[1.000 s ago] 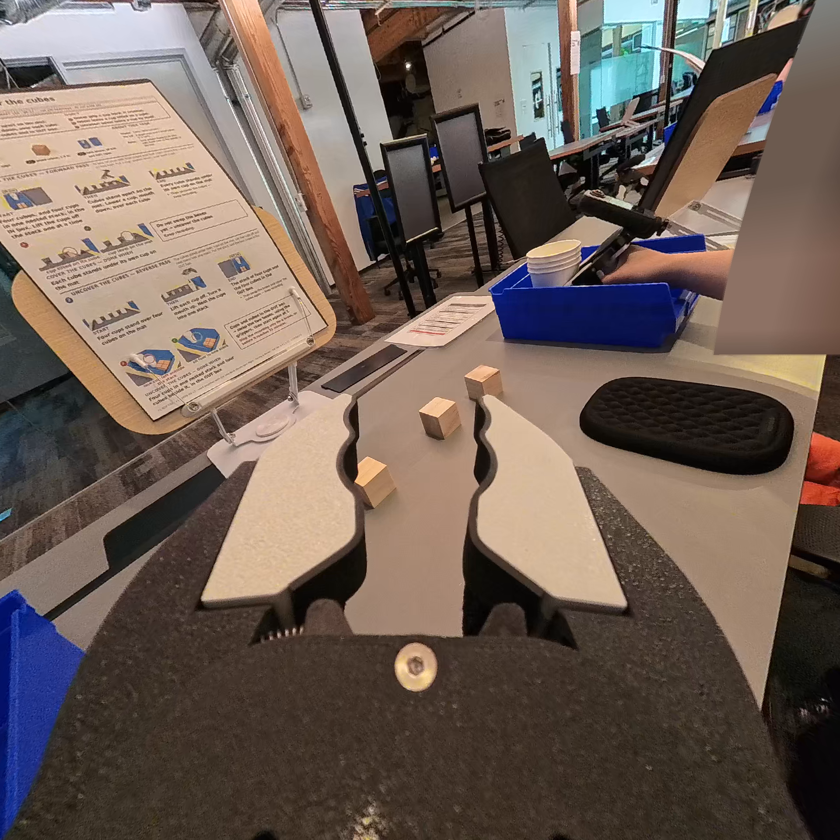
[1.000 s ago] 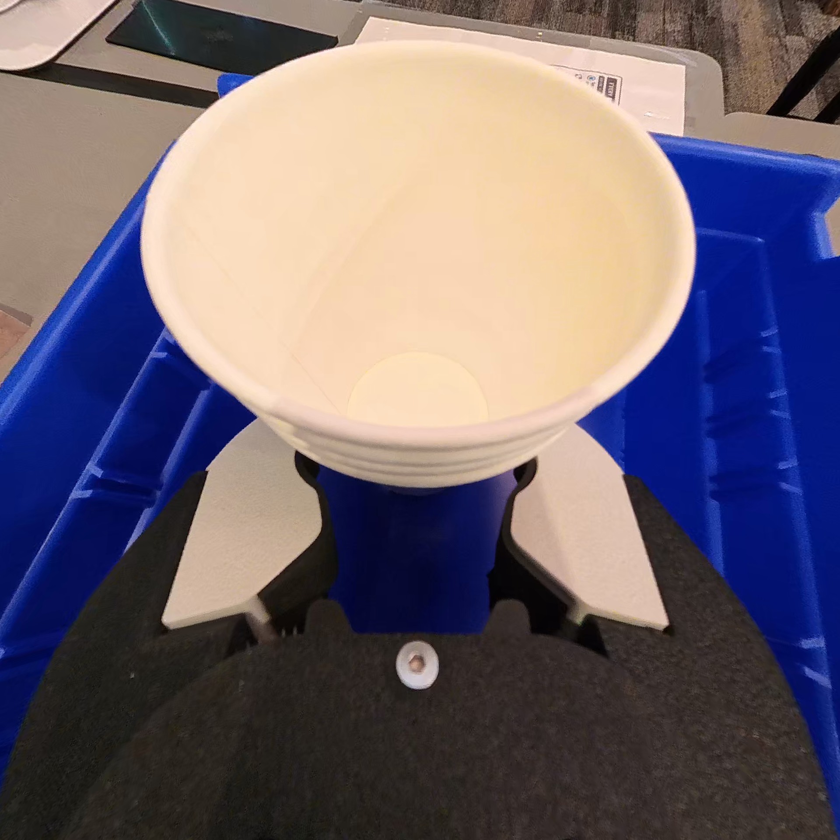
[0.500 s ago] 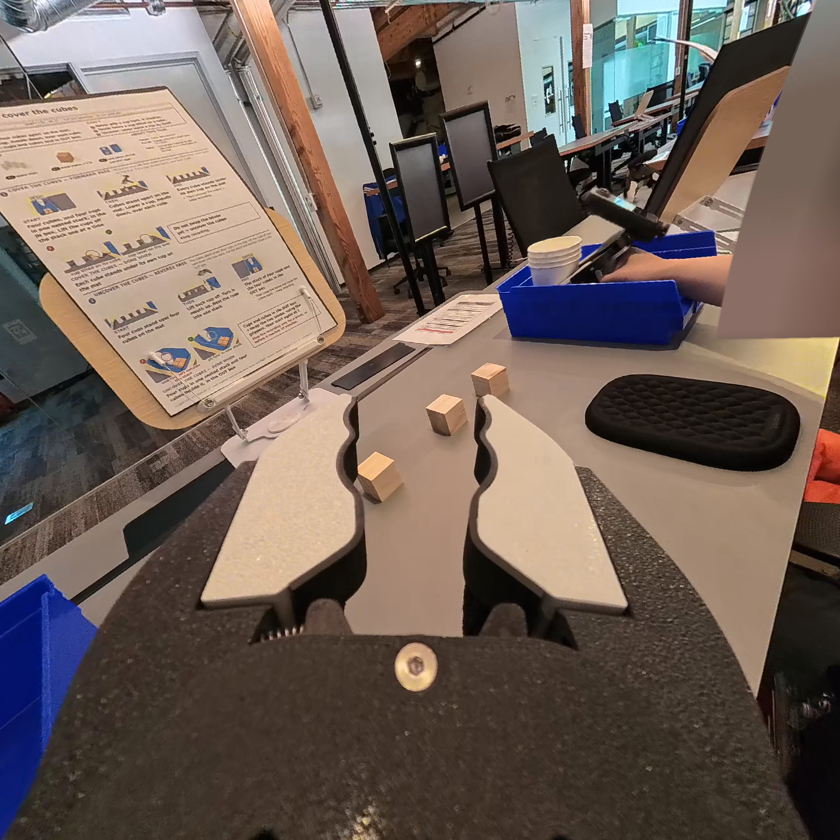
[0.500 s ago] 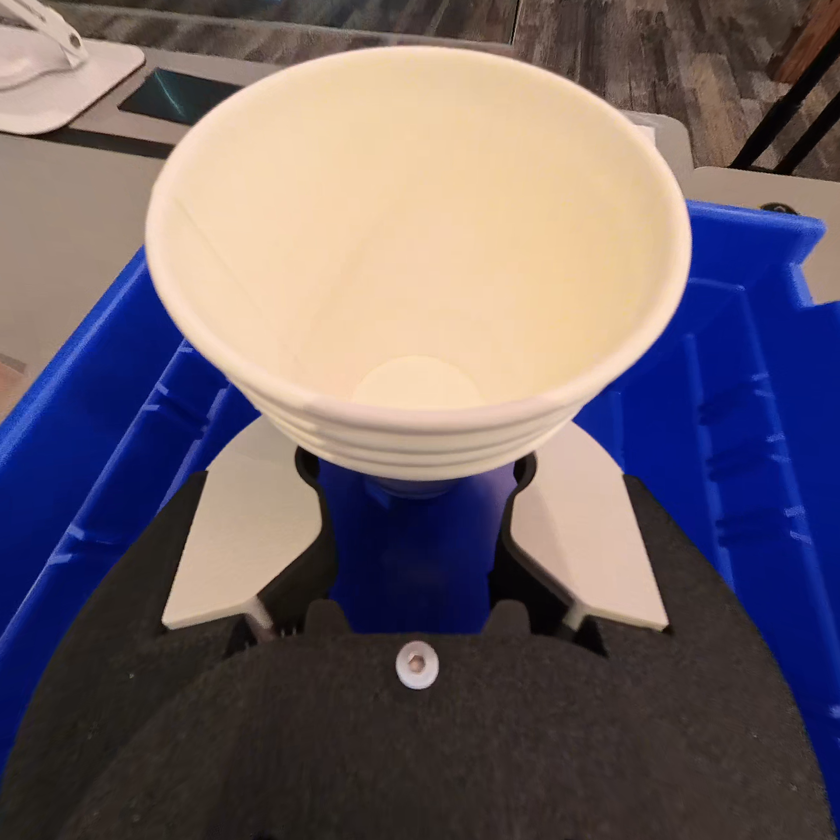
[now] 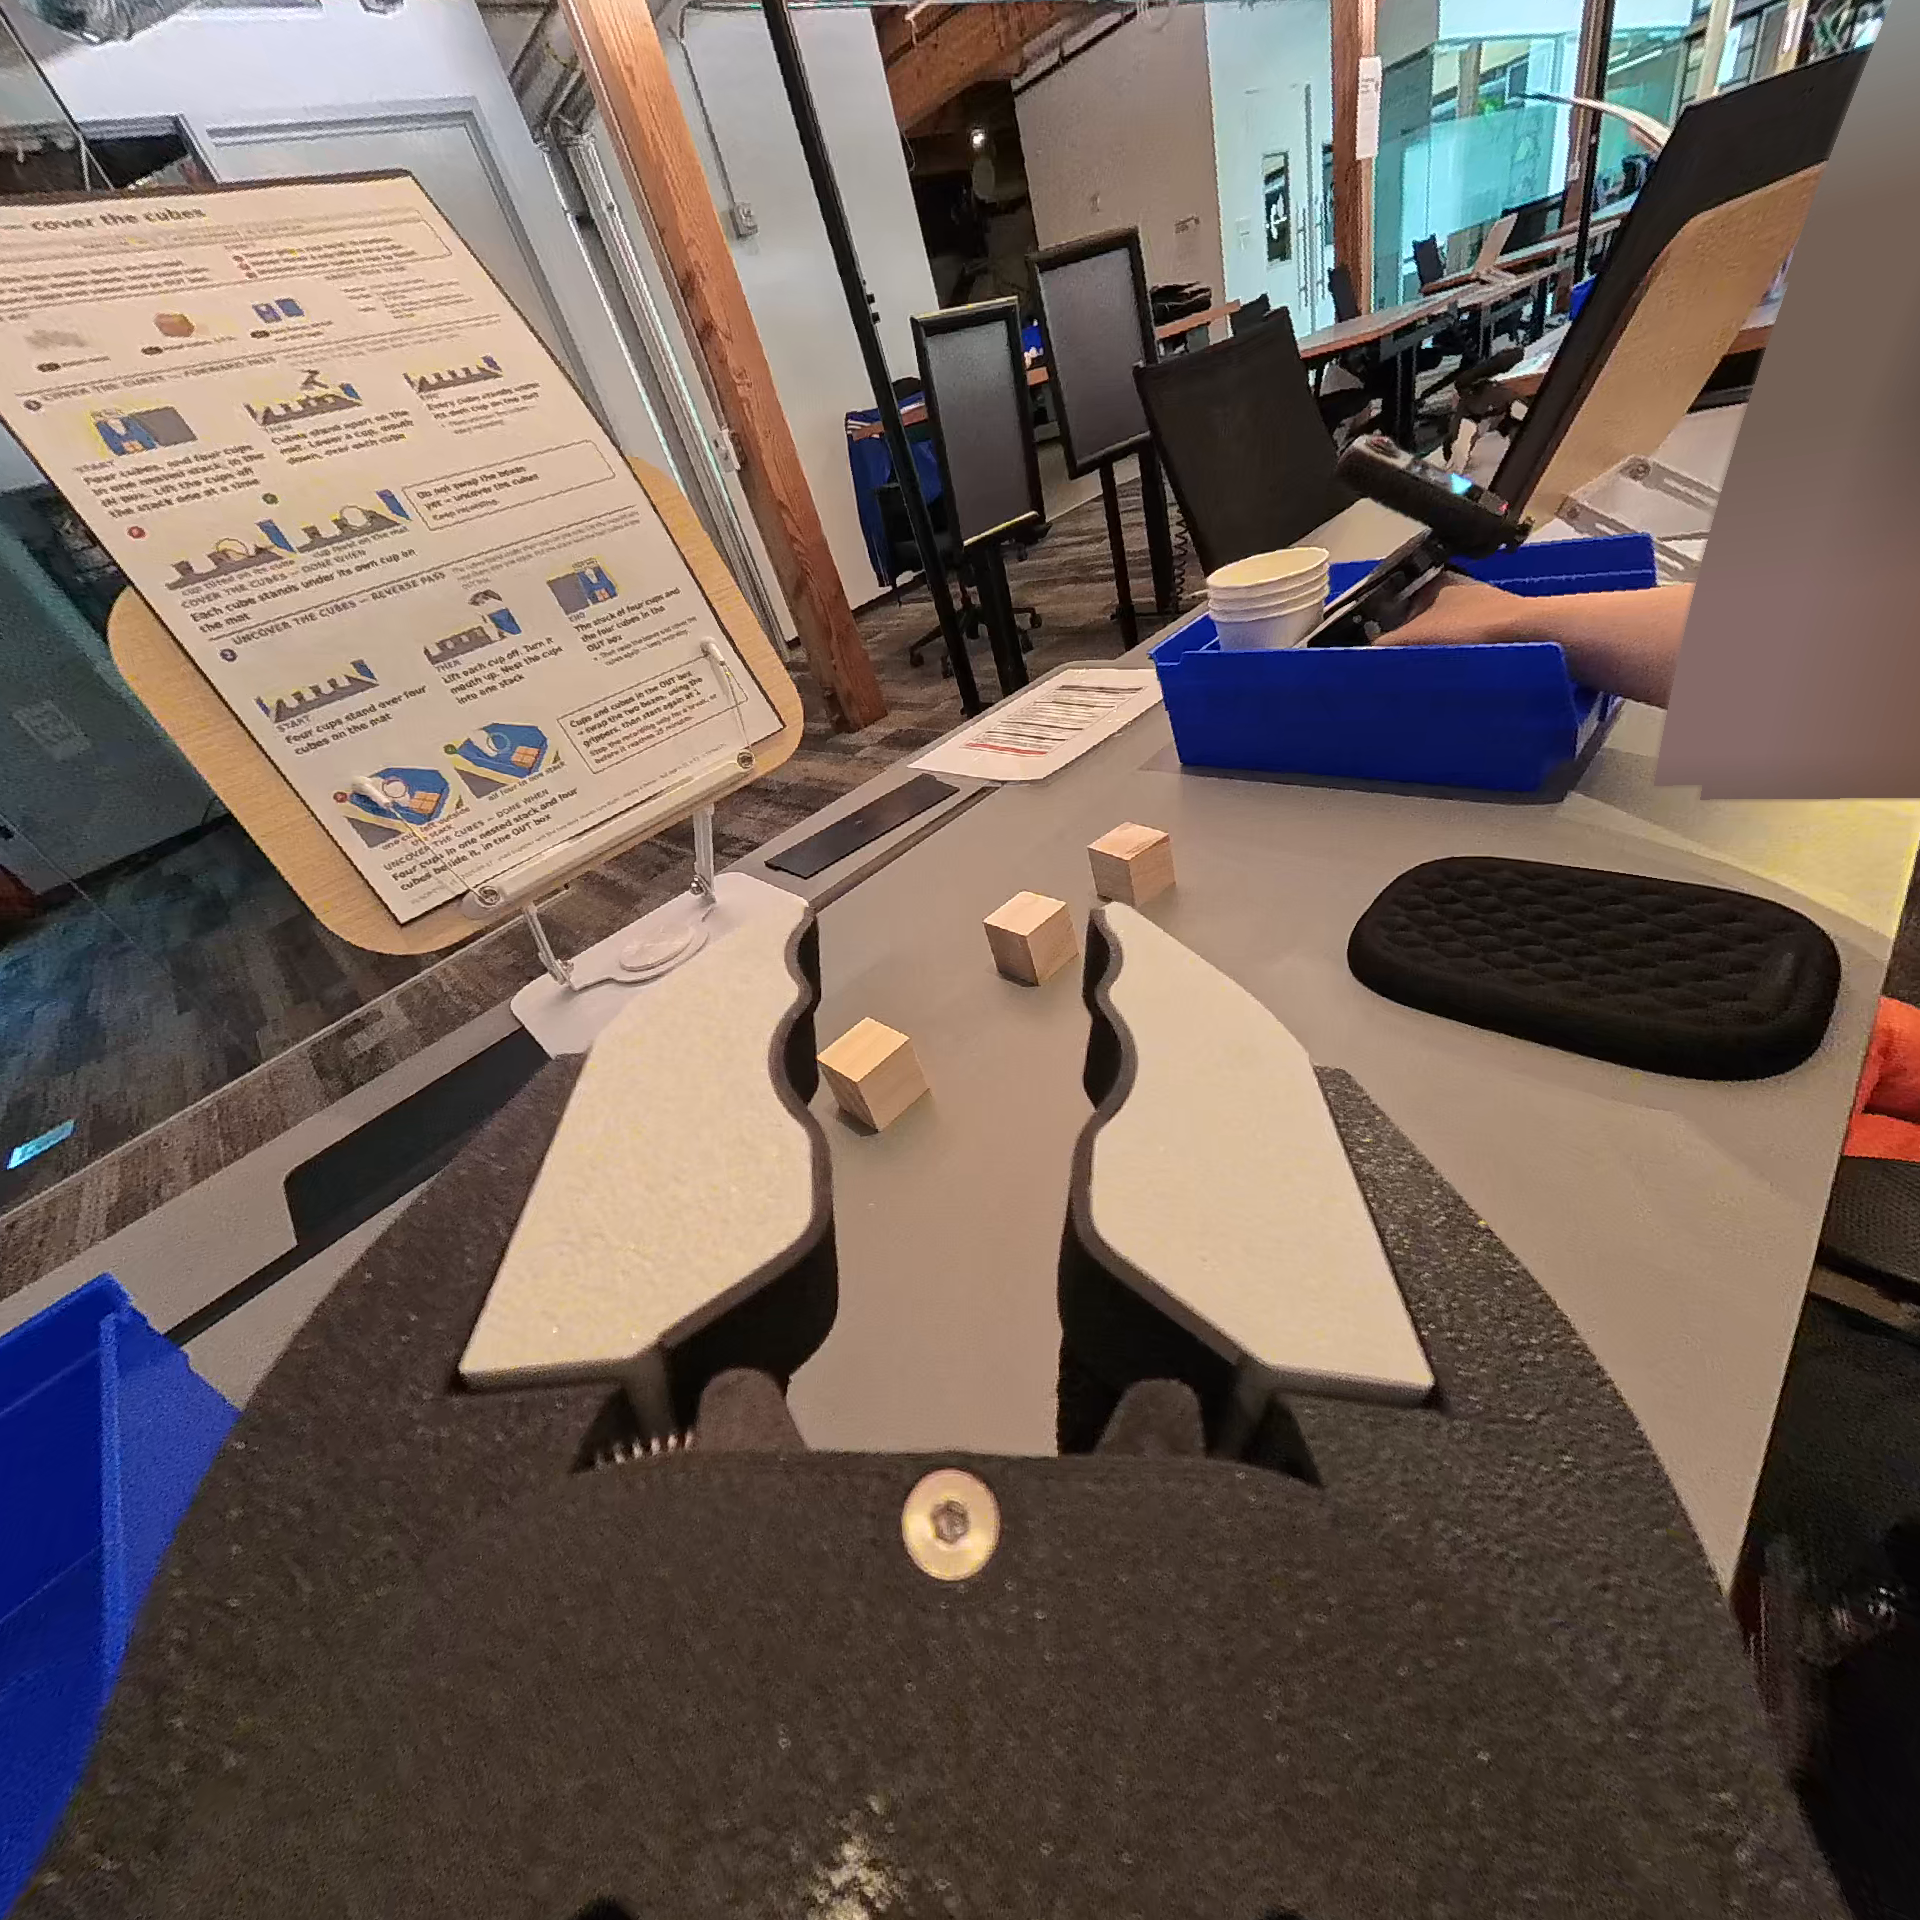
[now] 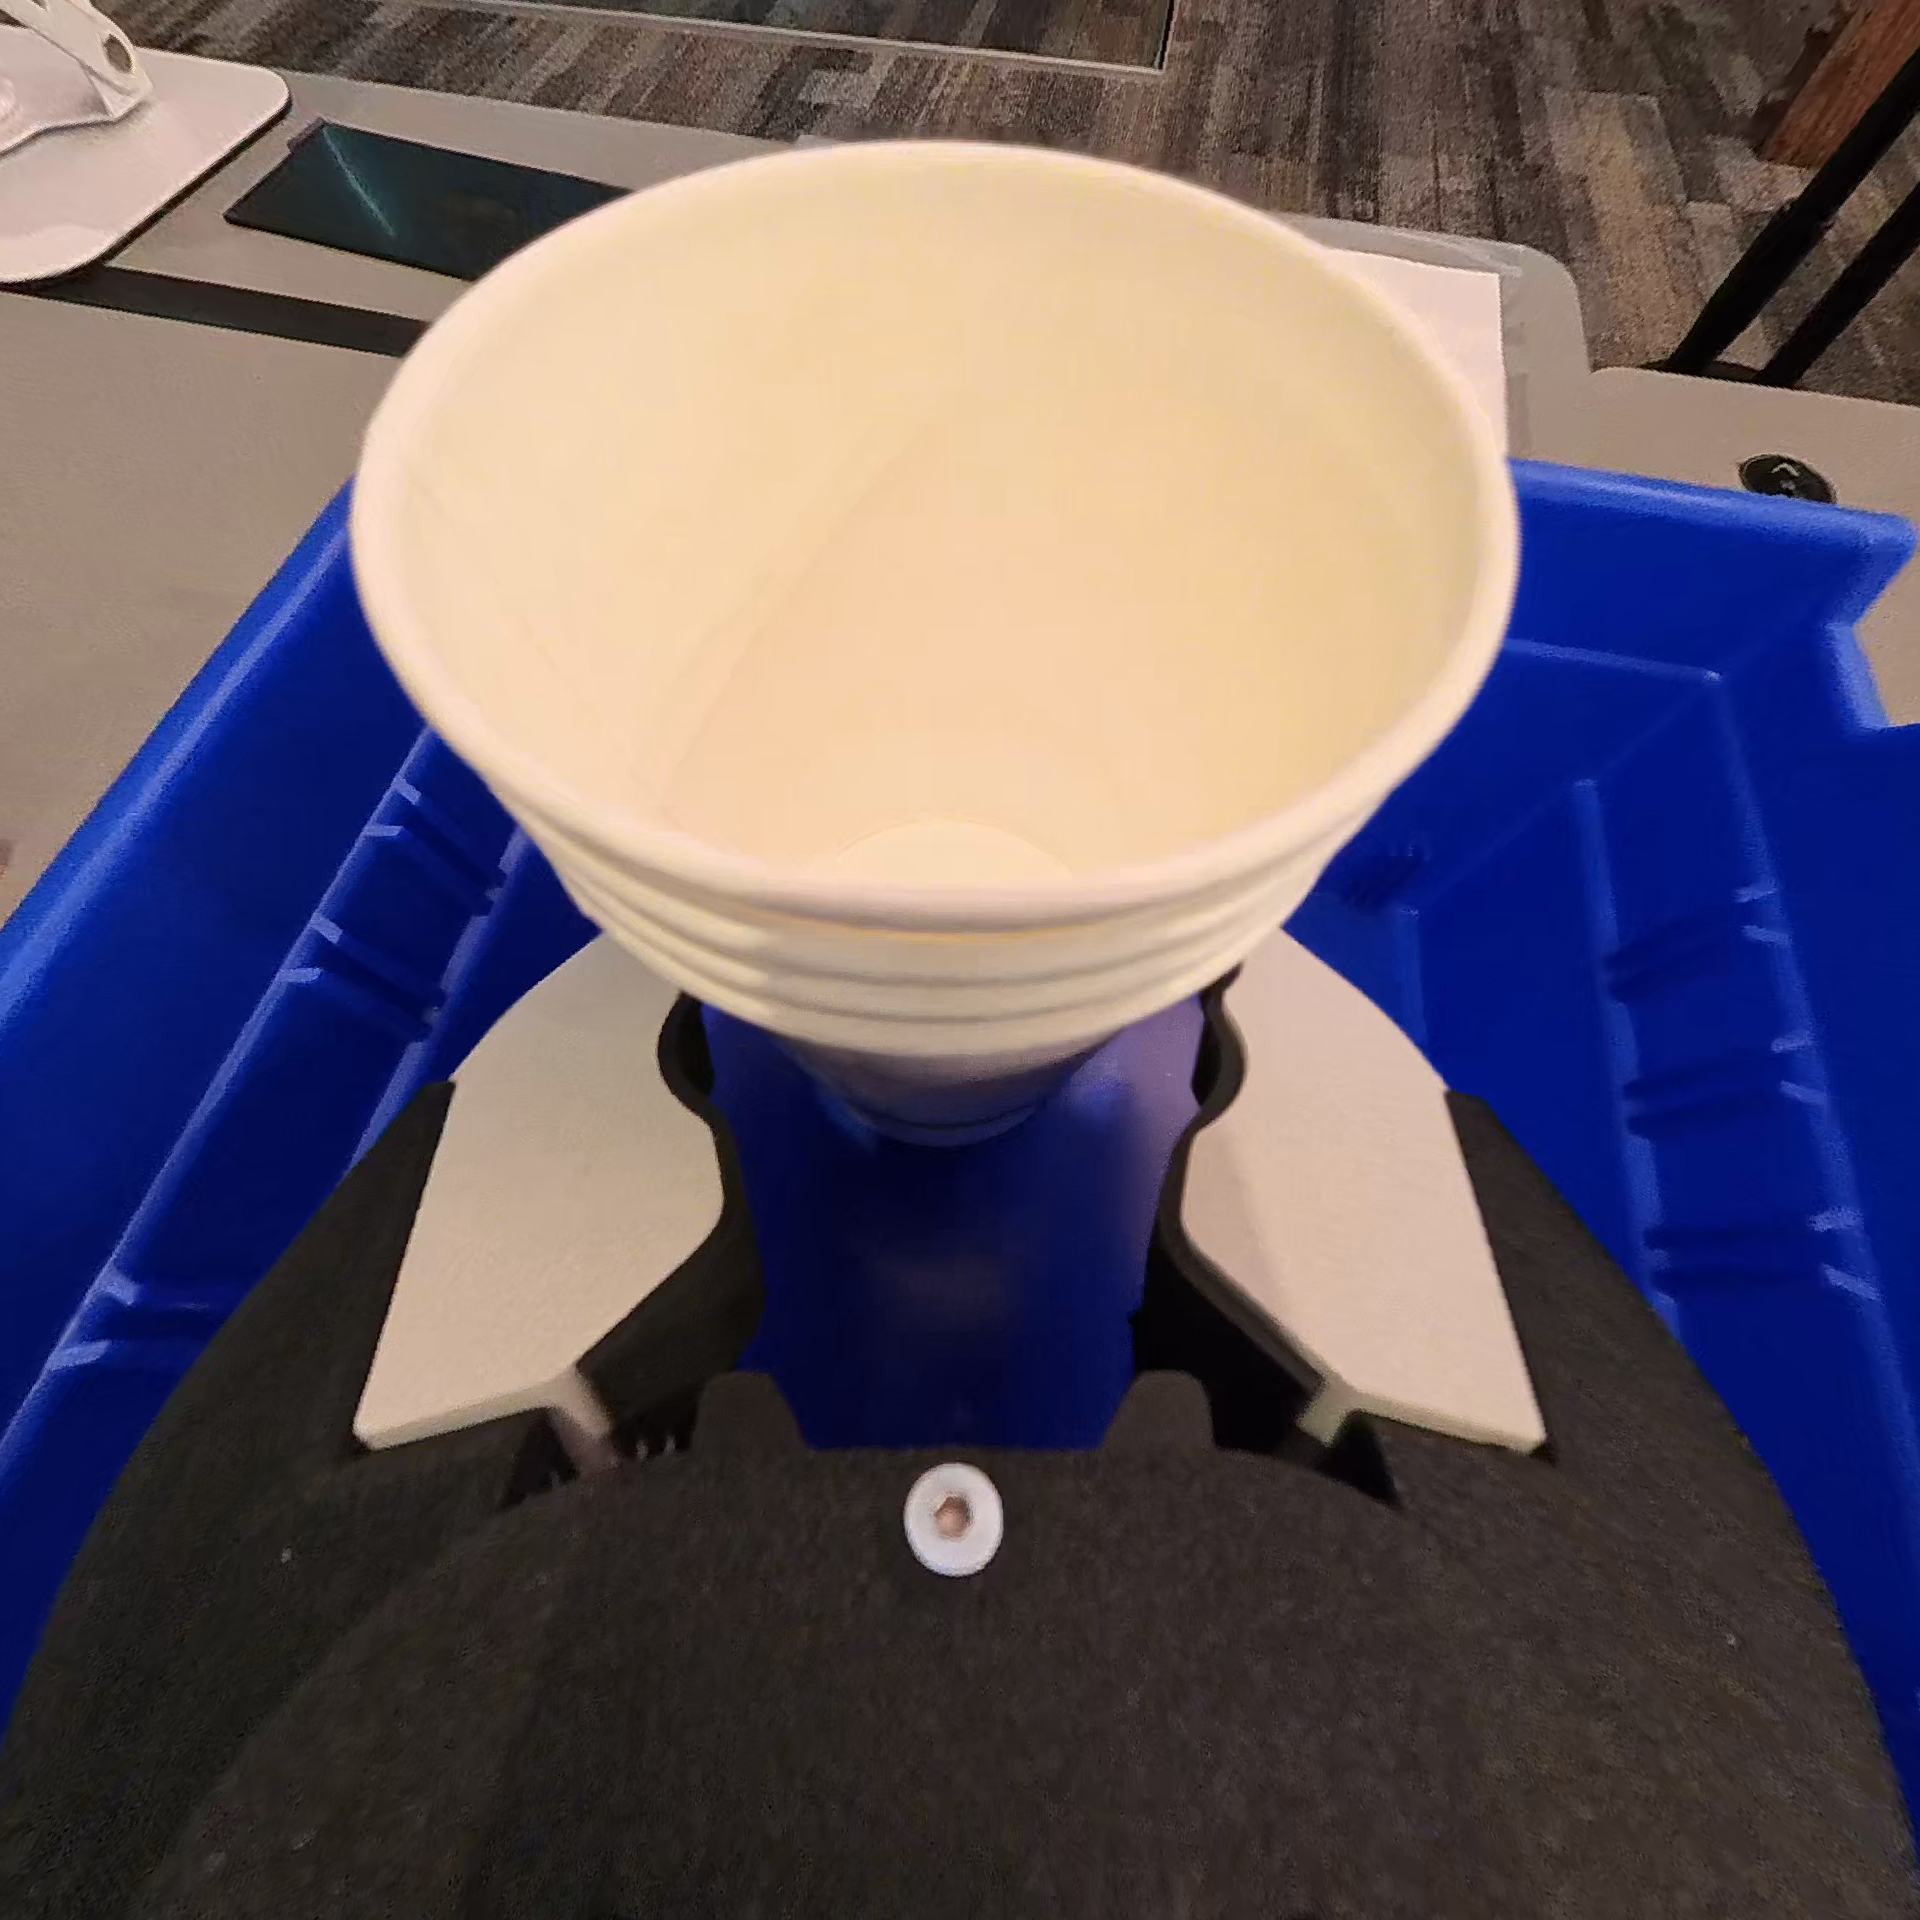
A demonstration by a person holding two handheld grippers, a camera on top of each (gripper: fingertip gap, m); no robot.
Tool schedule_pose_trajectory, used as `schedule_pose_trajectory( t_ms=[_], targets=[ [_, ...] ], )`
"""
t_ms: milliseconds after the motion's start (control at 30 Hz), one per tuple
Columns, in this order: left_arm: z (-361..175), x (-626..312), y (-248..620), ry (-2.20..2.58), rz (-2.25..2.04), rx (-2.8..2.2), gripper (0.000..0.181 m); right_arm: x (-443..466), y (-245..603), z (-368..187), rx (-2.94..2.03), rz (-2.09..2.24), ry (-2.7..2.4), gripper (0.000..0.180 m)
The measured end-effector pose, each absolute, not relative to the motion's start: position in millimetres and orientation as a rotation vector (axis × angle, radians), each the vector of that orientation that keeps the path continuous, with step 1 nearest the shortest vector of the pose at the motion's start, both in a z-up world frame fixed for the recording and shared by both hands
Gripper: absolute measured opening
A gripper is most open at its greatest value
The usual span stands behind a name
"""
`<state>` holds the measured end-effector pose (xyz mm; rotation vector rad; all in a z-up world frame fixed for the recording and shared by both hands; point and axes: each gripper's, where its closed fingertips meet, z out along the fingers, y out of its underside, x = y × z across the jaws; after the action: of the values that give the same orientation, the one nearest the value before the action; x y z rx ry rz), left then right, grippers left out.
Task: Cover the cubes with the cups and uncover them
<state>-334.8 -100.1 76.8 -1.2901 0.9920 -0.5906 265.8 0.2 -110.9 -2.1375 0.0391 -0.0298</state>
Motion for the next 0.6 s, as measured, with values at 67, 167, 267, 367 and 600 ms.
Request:
schedule_pose_trajectory(
  t_ms=[67, 167, 267, 367, 600],
  targets=[
    [76, -336, -99, 0.986, -0.592, -1.293, 0.048, 268, -3, -106, -2.128, -0.051, 0.049, 0.095],
    [73, -338, -99, 0.986, -0.593, -1.296, 0.048, 267, -11, -98, -2.129, -0.055, 0.039, 0.095],
    [71, -340, -98, 0.979, -0.606, -1.300, 0.049, 264, -26, -91, -2.140, -0.062, 0.034, 0.093],
    [69, -342, -96, 0.975, -0.617, -1.304, 0.049, 259, -48, -75, -2.134, -0.070, 0.034, 0.092],
    [87, -345, -75, 1.041, -0.510, -1.273, 0.046, 229, -104, 33, -1.924, -0.268, -0.077, 0.088]
  ],
)
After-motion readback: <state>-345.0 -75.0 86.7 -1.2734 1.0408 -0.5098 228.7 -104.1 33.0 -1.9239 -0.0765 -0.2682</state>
